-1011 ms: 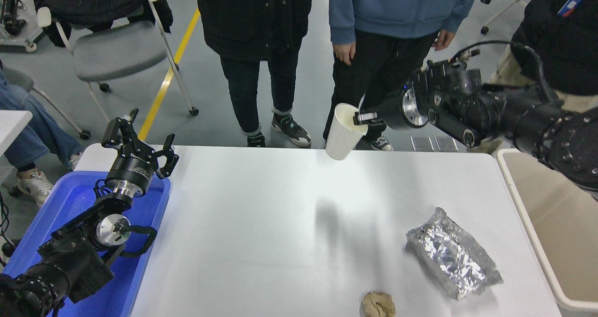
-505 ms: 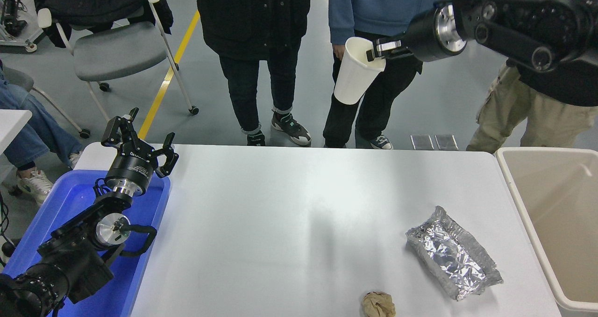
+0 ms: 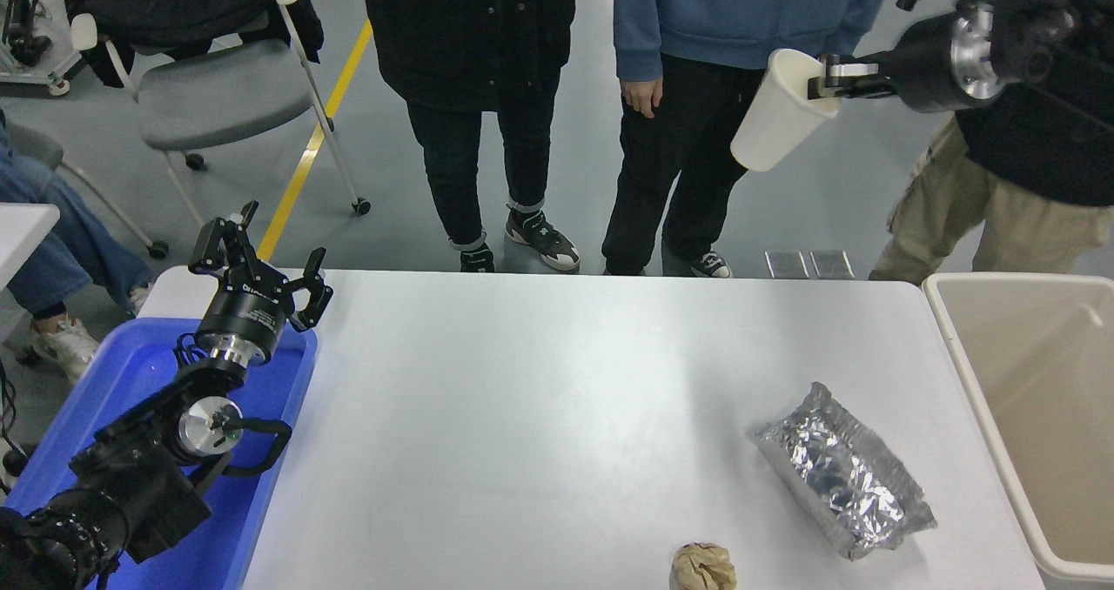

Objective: Dispose of the paper cup in the dustbin

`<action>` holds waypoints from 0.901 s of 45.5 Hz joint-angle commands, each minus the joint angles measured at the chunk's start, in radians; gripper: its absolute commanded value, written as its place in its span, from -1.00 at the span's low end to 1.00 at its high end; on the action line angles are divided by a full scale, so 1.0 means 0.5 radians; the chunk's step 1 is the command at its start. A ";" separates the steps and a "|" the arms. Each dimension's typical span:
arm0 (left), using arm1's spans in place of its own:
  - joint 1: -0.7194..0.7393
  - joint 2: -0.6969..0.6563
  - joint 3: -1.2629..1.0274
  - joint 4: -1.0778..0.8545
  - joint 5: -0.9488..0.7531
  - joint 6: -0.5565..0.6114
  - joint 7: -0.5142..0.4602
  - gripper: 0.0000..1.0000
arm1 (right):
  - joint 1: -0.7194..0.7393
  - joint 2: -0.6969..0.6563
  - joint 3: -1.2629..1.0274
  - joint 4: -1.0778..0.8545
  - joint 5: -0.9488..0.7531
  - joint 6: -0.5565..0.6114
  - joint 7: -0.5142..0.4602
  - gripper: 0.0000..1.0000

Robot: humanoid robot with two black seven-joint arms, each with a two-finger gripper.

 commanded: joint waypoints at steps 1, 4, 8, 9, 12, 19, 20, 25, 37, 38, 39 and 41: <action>0.000 -0.002 0.000 0.000 0.000 0.000 0.000 1.00 | -0.408 -0.335 0.161 -0.198 0.140 -0.045 0.003 -1.00; 0.000 0.001 0.000 0.000 0.000 0.000 0.000 1.00 | -0.536 -0.381 0.256 -0.296 0.174 -0.042 0.006 -1.00; 0.003 0.001 0.000 0.000 0.000 0.000 0.000 1.00 | -0.745 -0.418 0.406 -0.412 0.214 -0.038 0.012 -1.00; 0.003 -0.002 0.000 0.000 0.000 0.000 0.000 1.00 | -0.803 -0.421 0.446 -0.440 0.217 -0.038 0.012 -1.00; 0.000 0.001 0.000 0.000 0.000 0.000 0.000 1.00 | -0.951 -0.415 0.569 -0.572 0.220 -0.038 0.009 -1.00; 0.000 0.001 0.000 0.000 0.000 0.000 0.000 1.00 | -1.288 -0.394 0.860 -0.790 0.337 -0.020 0.006 -1.00; 0.000 -0.002 0.000 0.000 0.000 0.000 0.000 1.00 | -1.328 -0.394 0.885 -0.802 0.358 -0.029 0.000 -1.00; 0.000 0.001 0.000 0.000 0.000 0.000 0.000 1.00 | -1.478 -0.333 0.952 -0.894 0.435 -0.042 -0.006 -1.00; 0.003 0.001 0.000 0.000 0.000 0.000 0.000 1.00 | -1.841 -0.035 0.965 -1.379 0.825 -0.045 -0.077 -1.00; 0.000 0.001 0.000 0.000 0.000 0.000 0.000 1.00 | -1.856 -0.011 0.968 -1.407 0.843 -0.048 -0.086 -1.00; 0.000 0.001 0.000 0.000 0.000 0.000 0.000 1.00 | -1.874 0.008 0.968 -1.431 0.861 -0.054 -0.098 -1.00; 0.000 0.001 0.000 0.000 0.000 0.000 0.000 1.00 | -1.908 0.045 0.980 -1.462 0.907 -0.090 -0.129 -1.00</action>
